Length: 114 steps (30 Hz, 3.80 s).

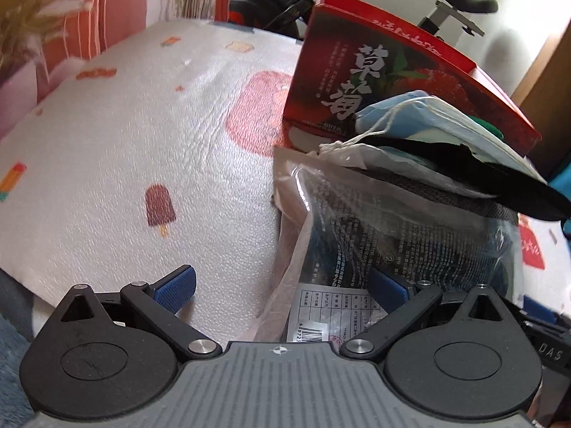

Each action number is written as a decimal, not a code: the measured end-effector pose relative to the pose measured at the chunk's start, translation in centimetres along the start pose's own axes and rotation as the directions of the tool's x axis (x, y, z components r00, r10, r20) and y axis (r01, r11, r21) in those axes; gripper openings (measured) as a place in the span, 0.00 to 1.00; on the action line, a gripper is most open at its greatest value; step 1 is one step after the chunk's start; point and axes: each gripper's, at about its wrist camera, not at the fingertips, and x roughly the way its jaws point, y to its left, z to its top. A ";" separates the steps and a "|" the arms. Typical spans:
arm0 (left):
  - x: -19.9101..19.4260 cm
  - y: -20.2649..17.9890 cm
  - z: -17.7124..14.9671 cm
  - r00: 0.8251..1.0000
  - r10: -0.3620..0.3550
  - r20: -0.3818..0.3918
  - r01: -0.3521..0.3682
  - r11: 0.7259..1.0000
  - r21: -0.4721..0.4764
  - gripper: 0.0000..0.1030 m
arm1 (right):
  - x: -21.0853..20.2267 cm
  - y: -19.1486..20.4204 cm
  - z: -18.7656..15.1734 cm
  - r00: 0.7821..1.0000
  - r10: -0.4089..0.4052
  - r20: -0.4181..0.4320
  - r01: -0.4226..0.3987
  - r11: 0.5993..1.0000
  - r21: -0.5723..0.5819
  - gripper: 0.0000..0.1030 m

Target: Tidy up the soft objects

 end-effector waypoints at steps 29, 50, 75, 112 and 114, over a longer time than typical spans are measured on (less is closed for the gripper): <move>-2.4 0.1 0.5 0.993 -0.106 0.044 0.104 0.994 0.044 0.88 | -1.9 -1.2 0.3 0.998 0.065 -0.025 -0.065 0.998 0.005 0.83; -1.0 0.3 -0.8 0.985 -0.172 -0.009 0.172 0.984 0.041 0.55 | -1.7 -0.4 0.2 0.994 0.103 -0.023 -0.105 0.991 -0.088 0.64; -1.0 0.0 -0.8 0.987 -0.163 0.000 0.163 0.984 0.071 0.57 | -1.1 -1.3 0.5 0.988 0.155 -0.027 -0.156 0.988 -0.016 0.58; -11.3 -3.3 3.5 0.929 -0.218 0.300 0.124 0.945 0.303 0.57 | -11.5 4.2 4.6 0.943 0.195 0.271 -0.052 0.888 -0.457 0.32; -11.8 -3.9 4.4 0.921 -0.228 0.315 0.127 0.942 0.310 0.57 | -11.9 4.1 5.7 0.937 0.197 0.290 -0.046 0.890 -0.454 0.32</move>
